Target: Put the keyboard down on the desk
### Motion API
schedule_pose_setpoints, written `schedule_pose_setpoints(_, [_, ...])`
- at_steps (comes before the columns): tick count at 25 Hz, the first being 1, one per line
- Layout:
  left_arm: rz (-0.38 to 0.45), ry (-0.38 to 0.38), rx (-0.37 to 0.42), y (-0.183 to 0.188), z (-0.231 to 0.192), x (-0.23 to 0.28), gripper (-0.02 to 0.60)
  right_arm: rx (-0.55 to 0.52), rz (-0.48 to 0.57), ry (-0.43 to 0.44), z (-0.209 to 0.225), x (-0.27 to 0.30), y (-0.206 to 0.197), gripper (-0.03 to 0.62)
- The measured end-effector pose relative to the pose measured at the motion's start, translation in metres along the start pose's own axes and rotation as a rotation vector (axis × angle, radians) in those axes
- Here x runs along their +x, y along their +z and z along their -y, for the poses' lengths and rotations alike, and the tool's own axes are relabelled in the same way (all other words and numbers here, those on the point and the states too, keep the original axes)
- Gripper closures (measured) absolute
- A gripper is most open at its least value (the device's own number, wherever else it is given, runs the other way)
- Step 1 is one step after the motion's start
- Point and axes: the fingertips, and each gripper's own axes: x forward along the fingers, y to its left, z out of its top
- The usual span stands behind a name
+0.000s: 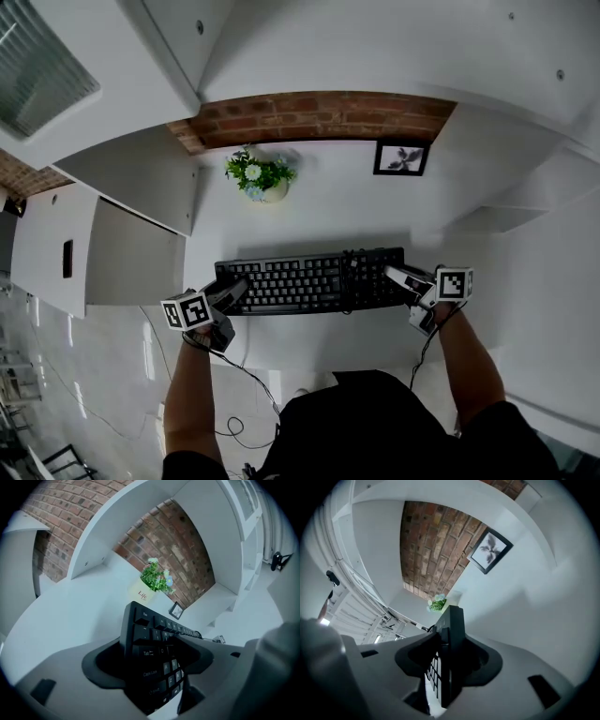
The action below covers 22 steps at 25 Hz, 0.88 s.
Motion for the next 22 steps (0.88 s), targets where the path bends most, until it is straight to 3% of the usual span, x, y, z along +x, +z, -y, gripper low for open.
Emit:
schedule_pose_setpoints(4, [-0.023, 0.069, -0.005, -0.008, -0.018, 0.012, 0.247, 0.072, -0.018, -0.112, 0.035, 0.003, -0.012, 0.424])
schedule_pose_setpoints(13, [-0.032, 0.214, 0.015, -0.020, -0.036, 0.014, 0.230, 0.041, -0.029, -0.264, 0.049, 0.011, -0.026, 0.381])
schedule_pose_setpoints(22, [-0.011, 0.306, 0.115, -0.023, -0.038, 0.016, 0.222, -0.016, -0.054, -0.419, 0.066, 0.005, -0.038, 0.344])
